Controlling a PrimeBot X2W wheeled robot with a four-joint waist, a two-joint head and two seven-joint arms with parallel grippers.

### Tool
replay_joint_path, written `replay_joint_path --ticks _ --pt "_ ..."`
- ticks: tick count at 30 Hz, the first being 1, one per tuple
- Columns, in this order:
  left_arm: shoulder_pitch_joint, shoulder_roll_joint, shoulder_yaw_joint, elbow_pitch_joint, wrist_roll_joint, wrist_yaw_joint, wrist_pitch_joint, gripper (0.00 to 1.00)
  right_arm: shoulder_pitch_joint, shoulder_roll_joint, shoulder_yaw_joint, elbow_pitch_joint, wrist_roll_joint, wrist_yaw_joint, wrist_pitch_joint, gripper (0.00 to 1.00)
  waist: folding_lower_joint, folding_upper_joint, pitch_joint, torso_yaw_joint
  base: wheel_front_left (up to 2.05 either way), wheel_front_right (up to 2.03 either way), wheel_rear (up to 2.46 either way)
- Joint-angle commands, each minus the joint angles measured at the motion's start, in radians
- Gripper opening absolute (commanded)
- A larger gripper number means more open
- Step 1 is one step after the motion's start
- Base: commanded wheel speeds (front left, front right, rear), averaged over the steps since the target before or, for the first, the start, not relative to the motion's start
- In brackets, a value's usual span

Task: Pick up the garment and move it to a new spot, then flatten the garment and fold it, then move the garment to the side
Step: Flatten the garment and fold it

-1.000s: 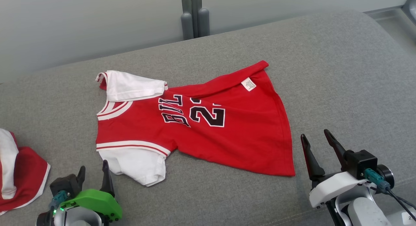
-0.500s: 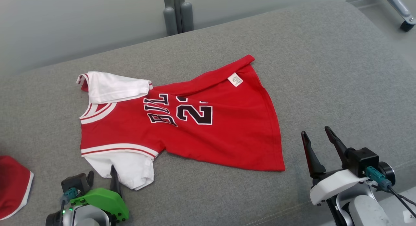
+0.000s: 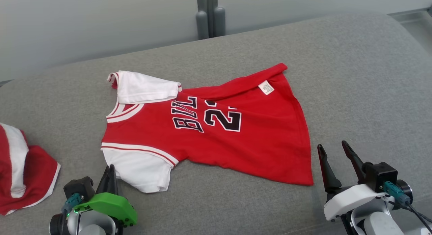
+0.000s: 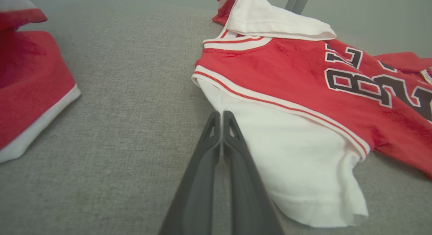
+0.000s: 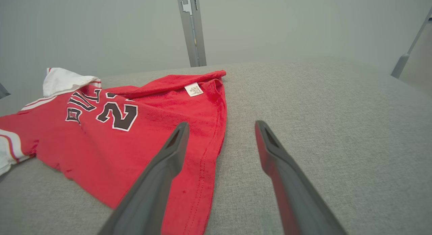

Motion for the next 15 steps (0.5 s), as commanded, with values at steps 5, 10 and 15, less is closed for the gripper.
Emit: replay_joint_path --ticks 5,10,15 --pt "0.032 0.005 -0.031 -0.047 0.028 -0.013 0.0 0.0 0.031 0.015 0.003 0.011 0.012 -0.001 -0.003 1.0 0.0001 0.0 -0.059 0.135 0.0 0.0 0.0" --pt "0.022 0.007 -0.054 -0.049 0.055 0.008 0.0 0.42 0.033 0.026 0.006 0.017 0.018 -0.001 -0.003 1.0 0.0001 0.0 -0.072 0.178 0.0 0.0 0.0" --pt "0.049 0.027 -0.021 -0.155 0.089 0.063 0.0 1.0 0.036 0.036 0.006 0.02 0.02 -0.001 -0.003 1.0 0.0001 0.0 -0.081 0.183 0.0 0.0 0.0"
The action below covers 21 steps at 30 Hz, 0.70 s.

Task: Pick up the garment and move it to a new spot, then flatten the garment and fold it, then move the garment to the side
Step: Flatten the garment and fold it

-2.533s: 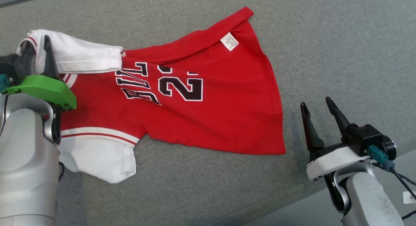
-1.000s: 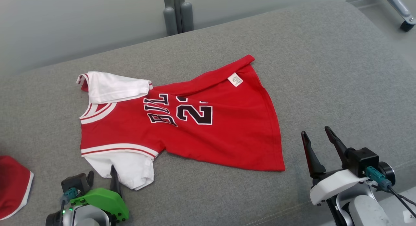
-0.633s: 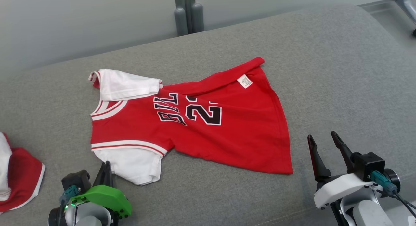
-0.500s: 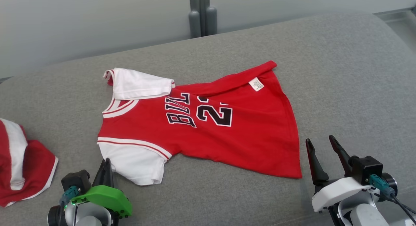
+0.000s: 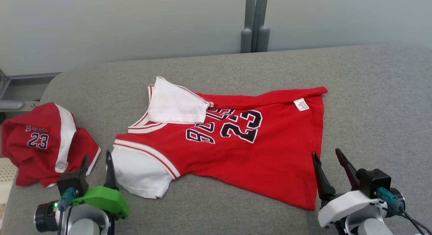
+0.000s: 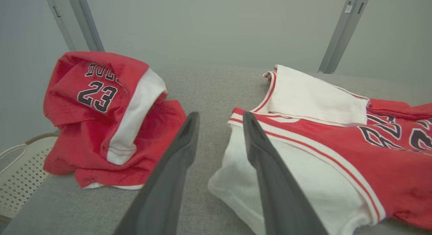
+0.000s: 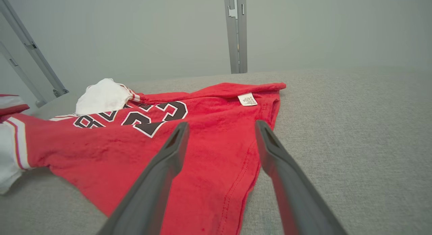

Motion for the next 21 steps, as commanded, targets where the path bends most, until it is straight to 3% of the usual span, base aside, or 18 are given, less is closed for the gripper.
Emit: replay_joint_path --ticks 1,8,21 --pt "0.036 0.001 -0.001 -0.008 0.014 0.007 0.001 1.0 0.016 0.001 -0.002 0.001 0.007 -0.001 -0.003 1.0 0.0 0.0 -0.014 0.008 0.0 0.0 0.0" --pt "0.069 0.0 0.005 0.058 0.011 0.022 0.001 1.0 0.015 -0.005 0.001 0.01 0.008 -0.001 -0.003 1.0 0.0 0.0 -0.015 -0.022 0.0 0.0 0.0" --pt "0.149 -0.023 -0.085 0.076 0.017 -0.019 0.001 1.0 0.007 -0.022 0.004 0.013 0.009 -0.001 -0.003 1.0 0.0 0.0 -0.032 -0.076 0.0 0.0 0.0"
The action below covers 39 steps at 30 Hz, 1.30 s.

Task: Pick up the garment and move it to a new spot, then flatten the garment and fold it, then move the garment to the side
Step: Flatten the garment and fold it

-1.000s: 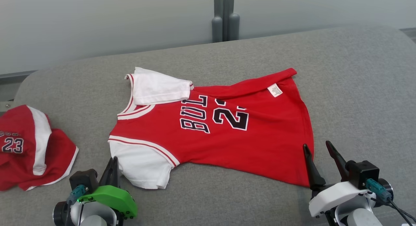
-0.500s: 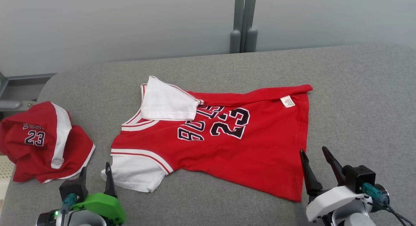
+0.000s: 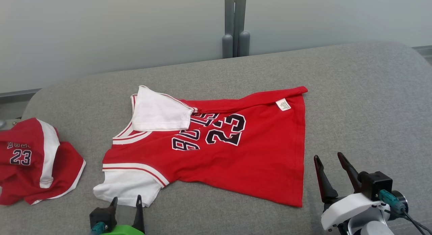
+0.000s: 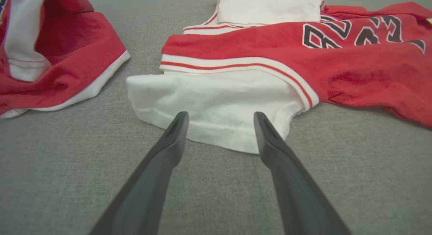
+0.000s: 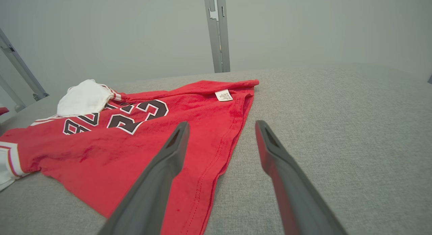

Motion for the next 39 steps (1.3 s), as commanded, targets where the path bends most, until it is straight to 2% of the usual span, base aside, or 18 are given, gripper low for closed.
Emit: replay_joint_path --ticks 1,7,20,22,23,24,27,31,39 --pt "0.017 -0.001 -0.021 -0.021 0.007 -0.014 0.0 1.0 -0.003 -0.007 -0.003 0.0 0.006 -0.001 -0.003 1.0 0.0 -0.0001 -0.005 -0.007 0.0 0.0 0.0" --pt "0.05 0.0 -0.064 -0.032 -0.002 -0.029 0.0 1.0 0.002 -0.012 -0.003 0.001 0.006 -0.001 -0.003 1.0 0.0 -0.0001 -0.011 -0.015 0.0 0.0 0.0" --pt "0.016 -0.002 -0.078 0.035 -0.049 0.002 0.0 1.0 -0.011 -0.038 0.009 -0.017 -0.005 -0.001 -0.003 1.0 0.0 -0.0001 0.012 -0.082 0.0 0.0 0.0" --pt "0.01 -0.002 -0.081 0.05 -0.059 -0.002 0.0 0.38 -0.013 -0.04 0.008 -0.017 -0.004 -0.001 -0.003 1.0 0.0 -0.0001 0.016 -0.09 0.0 0.0 0.0" --pt "0.001 -0.002 -0.08 0.053 -0.061 -0.001 0.0 0.15 -0.015 -0.042 0.01 -0.018 -0.003 -0.001 -0.003 1.0 0.0 -0.0001 0.018 -0.093 0.0 0.0 0.0" --pt "-0.007 -0.002 -0.081 0.055 -0.062 0.0 0.0 0.01 -0.017 -0.043 0.009 -0.017 -0.002 -0.001 -0.003 1.0 0.0 -0.0001 0.02 -0.096 0.0 0.0 0.0" --pt "-0.013 -0.002 -0.083 0.063 -0.061 0.002 0.0 0.0 -0.018 -0.042 0.008 -0.02 -0.004 -0.001 -0.003 1.0 0.0 -0.0001 0.024 -0.1 0.0 0.0 0.0" --pt "-0.023 -0.002 -0.103 0.07 -0.065 -0.021 0.0 0.0 -0.019 -0.043 -0.002 -0.018 -0.003 -0.001 -0.003 1.0 0.0 -0.0001 0.023 -0.094 0.0 0.0 0.0" --pt "0.004 -0.002 -0.206 0.038 -0.085 -0.031 0.001 0.0 0.009 -0.023 -0.019 -0.01 0.01 -0.001 -0.003 1.0 0.0 -0.0001 0.008 -0.024 0.0 0.0 0.0"
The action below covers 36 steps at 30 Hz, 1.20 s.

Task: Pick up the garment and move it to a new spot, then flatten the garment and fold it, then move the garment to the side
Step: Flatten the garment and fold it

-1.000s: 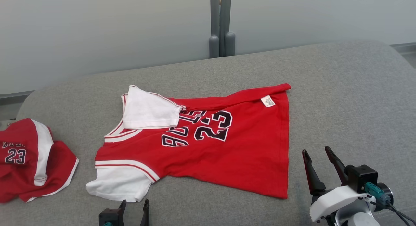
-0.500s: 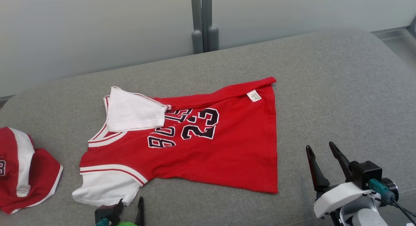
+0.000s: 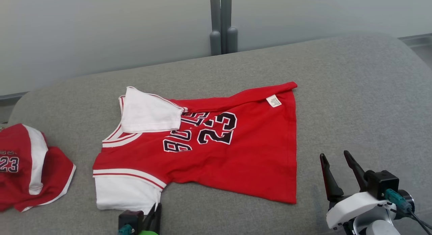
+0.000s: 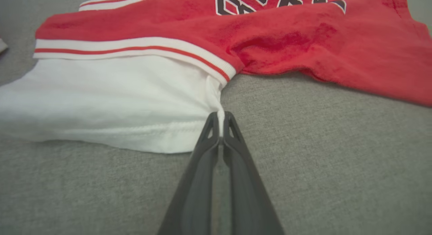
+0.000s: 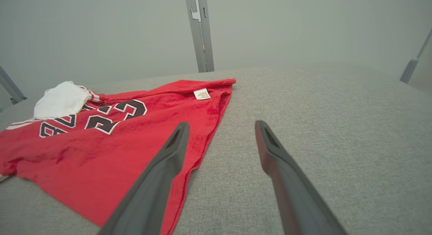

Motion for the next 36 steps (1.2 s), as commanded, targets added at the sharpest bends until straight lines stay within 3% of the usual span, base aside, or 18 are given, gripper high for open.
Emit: replay_joint_path --ticks 1,2,3,6,13,22,30,36 --pt "0.011 0.004 -0.031 0.007 -0.013 0.0 0.001 0.19 0.011 0.003 -0.003 0.004 0.01 -0.001 -0.003 1.0 0.0 0.0 -0.01 0.041 0.0 0.0 0.0" --pt "0.007 0.004 -0.046 -0.001 -0.017 -0.001 0.001 0.64 0.013 0.008 -0.001 0.005 0.008 -0.001 -0.003 1.0 0.0 0.0 -0.013 0.05 0.0 0.0 0.0" --pt "0.007 0.004 -0.06 -0.011 -0.02 -0.003 0.001 0.89 0.015 0.012 -0.001 0.005 0.006 -0.001 -0.003 1.0 0.0 0.0 -0.015 0.059 0.0 0.0 0.0" --pt "0.01 0.004 -0.102 -0.066 -0.007 -0.016 0.0 1.0 0.017 0.018 -0.004 0.007 0.004 -0.001 -0.003 1.0 0.0 0.0 -0.021 0.081 0.0 0.0 0.0" --pt "0.049 0.01 -0.092 -0.191 0.006 -0.035 0.001 1.0 0.021 0.026 -0.007 0.011 0.002 -0.001 -0.003 1.0 0.0 0.0 -0.029 0.103 0.0 0.0 0.0" --pt "0.102 0.04 0.07 -0.232 0.035 0.066 0.001 1.0 0.015 0.021 -0.014 -0.002 -0.011 -0.001 -0.003 1.0 0.0 0.0 -0.034 0.095 0.0 0.0 0.0" --pt "0.146 0.042 0.19 -0.297 0.066 0.087 0.0 1.0 0.027 0.025 -0.032 -0.03 -0.036 -0.001 -0.003 1.0 0.0 0.0 -0.05 0.064 0.0 0.0 0.0" --pt "0.179 0.033 0.251 -0.329 0.1 0.074 0.001 1.0 0.036 0.027 -0.035 -0.044 -0.042 -0.001 -0.003 1.0 0.0 0.0 -0.067 0.031 0.0 0.0 0.0"
